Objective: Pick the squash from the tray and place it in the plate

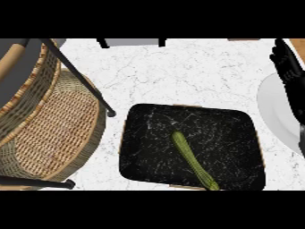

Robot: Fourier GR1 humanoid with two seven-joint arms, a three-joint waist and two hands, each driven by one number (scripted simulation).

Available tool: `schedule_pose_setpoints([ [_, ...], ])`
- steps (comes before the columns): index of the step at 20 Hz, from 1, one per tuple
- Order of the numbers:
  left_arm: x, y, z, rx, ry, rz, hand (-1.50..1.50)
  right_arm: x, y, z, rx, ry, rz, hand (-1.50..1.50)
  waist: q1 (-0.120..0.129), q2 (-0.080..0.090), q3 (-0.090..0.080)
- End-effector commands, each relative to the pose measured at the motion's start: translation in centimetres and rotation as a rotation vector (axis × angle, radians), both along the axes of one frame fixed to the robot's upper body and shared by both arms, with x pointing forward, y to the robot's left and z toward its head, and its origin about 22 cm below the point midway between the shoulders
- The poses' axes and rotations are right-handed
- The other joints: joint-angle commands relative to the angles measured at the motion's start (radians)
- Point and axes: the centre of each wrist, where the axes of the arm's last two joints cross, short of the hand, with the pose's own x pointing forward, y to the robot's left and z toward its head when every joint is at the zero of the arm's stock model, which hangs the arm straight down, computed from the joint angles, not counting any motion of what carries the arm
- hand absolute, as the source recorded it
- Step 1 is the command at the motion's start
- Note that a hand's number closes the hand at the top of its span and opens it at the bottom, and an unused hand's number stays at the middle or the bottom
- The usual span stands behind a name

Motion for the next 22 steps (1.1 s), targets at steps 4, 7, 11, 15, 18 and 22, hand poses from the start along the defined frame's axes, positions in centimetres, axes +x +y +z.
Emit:
schedule_pose_setpoints([
  [4,-1.4,-1.1,-2.8,-0.041,0.052,-0.019,0.00,-0.4,8.7,-1.7,0.170,0.095,0.661,1.50,0.091,0.037,-0.017],
  [7,-2.5,-2.4,-4.5,-0.100,0.099,-0.058,0.00,0.2,7.7,6.0,-0.339,-0.252,0.748,1.50,0.094,0.000,-0.033],
  [11,-3.0,-3.4,-6.3,-0.122,0.141,-0.022,0.00,0.6,7.2,-5.5,0.301,-0.051,0.800,-1.50,0.055,0.048,-0.015],
  [15,-2.3,-4.6,-7.4,-0.115,0.166,-0.002,0.00,0.5,5.1,-8.1,0.181,0.034,1.070,-1.50,0.029,0.038,-0.018],
  [18,-2.9,-4.5,-7.9,-0.111,0.170,-0.007,0.00,2.0,3.4,-7.0,0.011,0.002,1.159,-1.50,0.035,0.030,-0.019],
  [22,-2.2,-4.5,-7.9,-0.110,0.177,0.004,0.00,2.8,2.5,-7.2,-0.121,-0.029,1.190,-1.50,0.027,0.027,-0.021],
])
